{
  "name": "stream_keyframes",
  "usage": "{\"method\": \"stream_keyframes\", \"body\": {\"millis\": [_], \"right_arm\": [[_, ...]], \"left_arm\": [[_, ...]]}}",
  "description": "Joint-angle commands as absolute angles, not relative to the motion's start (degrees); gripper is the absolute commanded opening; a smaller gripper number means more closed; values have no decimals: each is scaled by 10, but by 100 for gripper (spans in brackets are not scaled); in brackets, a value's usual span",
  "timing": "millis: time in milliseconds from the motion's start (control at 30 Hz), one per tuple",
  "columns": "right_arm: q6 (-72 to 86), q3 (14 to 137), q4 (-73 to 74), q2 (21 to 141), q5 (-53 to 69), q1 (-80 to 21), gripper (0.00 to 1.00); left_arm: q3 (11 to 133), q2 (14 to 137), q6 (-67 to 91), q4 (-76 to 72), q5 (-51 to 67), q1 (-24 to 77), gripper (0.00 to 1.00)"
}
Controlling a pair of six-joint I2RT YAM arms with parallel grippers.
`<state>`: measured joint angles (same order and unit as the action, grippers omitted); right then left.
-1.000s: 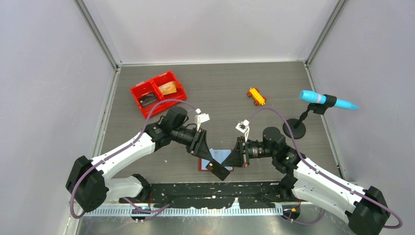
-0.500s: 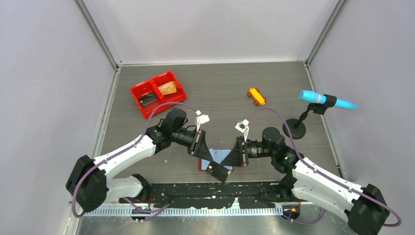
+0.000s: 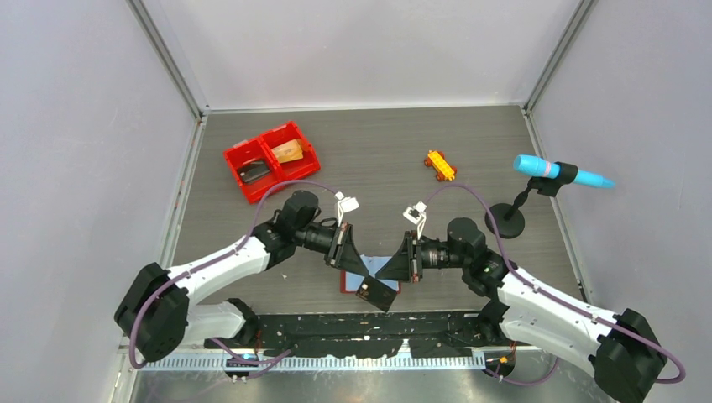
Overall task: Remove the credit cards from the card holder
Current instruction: Remove the credit card from the card holder, then place the credit card in the storage box.
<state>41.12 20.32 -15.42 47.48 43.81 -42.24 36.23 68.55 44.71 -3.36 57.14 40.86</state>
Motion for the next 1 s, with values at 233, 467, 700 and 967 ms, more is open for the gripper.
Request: {"method": "stream_keyframes", "body": {"millis": [233, 467, 700, 967], "right_arm": [[409, 220, -105, 390, 335, -417, 50], [413, 202, -97, 357, 323, -417, 98], [417, 181, -99, 334, 318, -417, 95], [411, 175, -104, 335, 332, -417, 95]], "left_arm": [[425, 691, 410, 76, 492, 322, 0], [497, 680, 345, 224, 450, 166, 0], [624, 701, 274, 352, 357, 22, 0], [781, 806, 225, 403, 272, -111, 0]]}}
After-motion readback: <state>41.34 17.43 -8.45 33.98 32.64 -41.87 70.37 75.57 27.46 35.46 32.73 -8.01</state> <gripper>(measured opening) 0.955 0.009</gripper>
